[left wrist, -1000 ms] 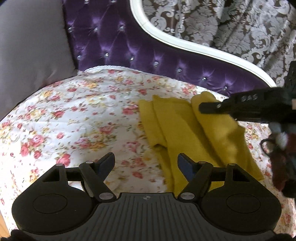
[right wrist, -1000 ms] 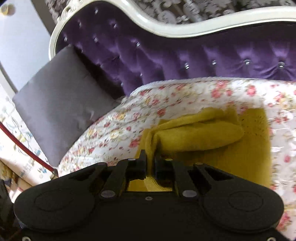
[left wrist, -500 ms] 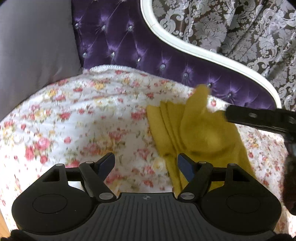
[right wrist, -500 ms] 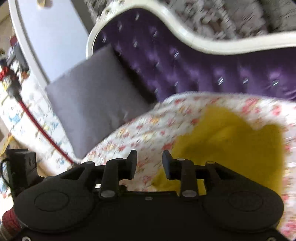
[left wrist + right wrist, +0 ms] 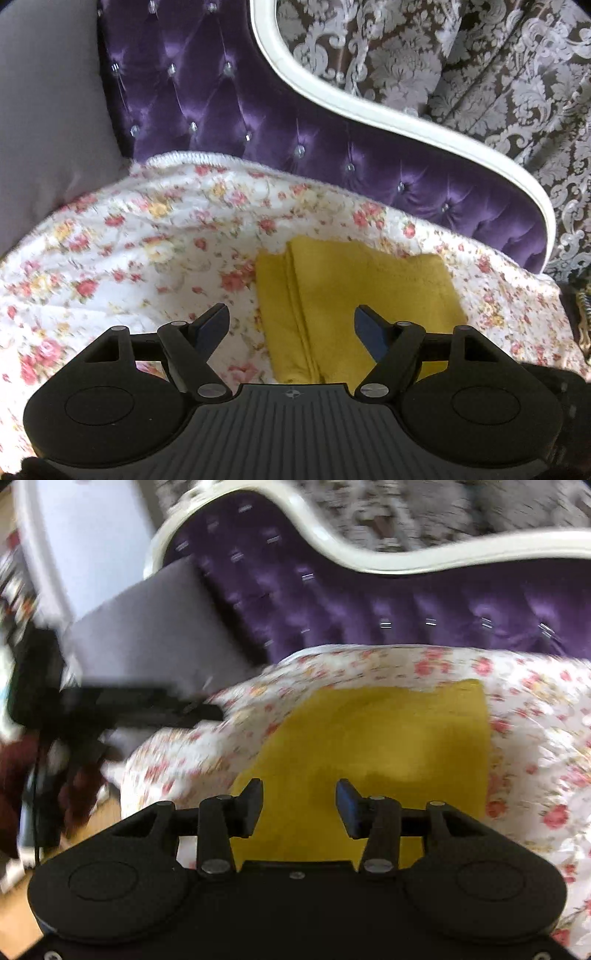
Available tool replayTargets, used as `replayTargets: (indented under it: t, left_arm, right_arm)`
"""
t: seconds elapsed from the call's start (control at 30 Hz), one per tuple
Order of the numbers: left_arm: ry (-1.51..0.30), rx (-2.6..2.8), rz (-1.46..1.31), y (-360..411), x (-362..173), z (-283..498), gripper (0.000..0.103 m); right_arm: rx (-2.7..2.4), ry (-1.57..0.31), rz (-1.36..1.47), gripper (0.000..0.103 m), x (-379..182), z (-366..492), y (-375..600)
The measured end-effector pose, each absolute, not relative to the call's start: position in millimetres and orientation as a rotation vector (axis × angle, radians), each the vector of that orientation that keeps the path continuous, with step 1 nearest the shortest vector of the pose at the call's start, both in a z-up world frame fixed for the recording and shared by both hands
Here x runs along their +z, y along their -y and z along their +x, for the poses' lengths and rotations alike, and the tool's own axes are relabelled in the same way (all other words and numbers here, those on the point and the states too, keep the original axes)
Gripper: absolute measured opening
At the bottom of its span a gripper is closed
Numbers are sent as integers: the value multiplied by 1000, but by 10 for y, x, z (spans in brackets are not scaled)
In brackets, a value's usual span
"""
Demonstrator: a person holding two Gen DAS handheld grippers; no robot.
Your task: Fold small clothes
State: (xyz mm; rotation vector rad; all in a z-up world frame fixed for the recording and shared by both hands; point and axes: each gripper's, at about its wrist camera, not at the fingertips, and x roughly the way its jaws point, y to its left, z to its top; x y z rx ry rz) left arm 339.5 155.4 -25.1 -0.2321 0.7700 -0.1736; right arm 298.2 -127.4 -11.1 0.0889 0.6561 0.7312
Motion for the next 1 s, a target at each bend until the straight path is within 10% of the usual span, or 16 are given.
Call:
replayTargets:
  t: [0.43,0.5,0.57,1.0]
  left_arm:
    - [-854,-202,-304,-1560,-333,3608,74]
    - [-862,-204,-314,-1567,-336,3635,74]
    - [-871,-211,-322,-1576,-345,3655,74]
    - [-964,-368,-430,-1369,-475,3907,88]
  right_arm:
    - [809,-522,-409,57,-367,2468,424]
    - [791,-532,-483,54,-433,2477,361]
    - [785,-526,-523,10,-481,2482,330]
    - [695,-478,-43,10,9,2610,1145]
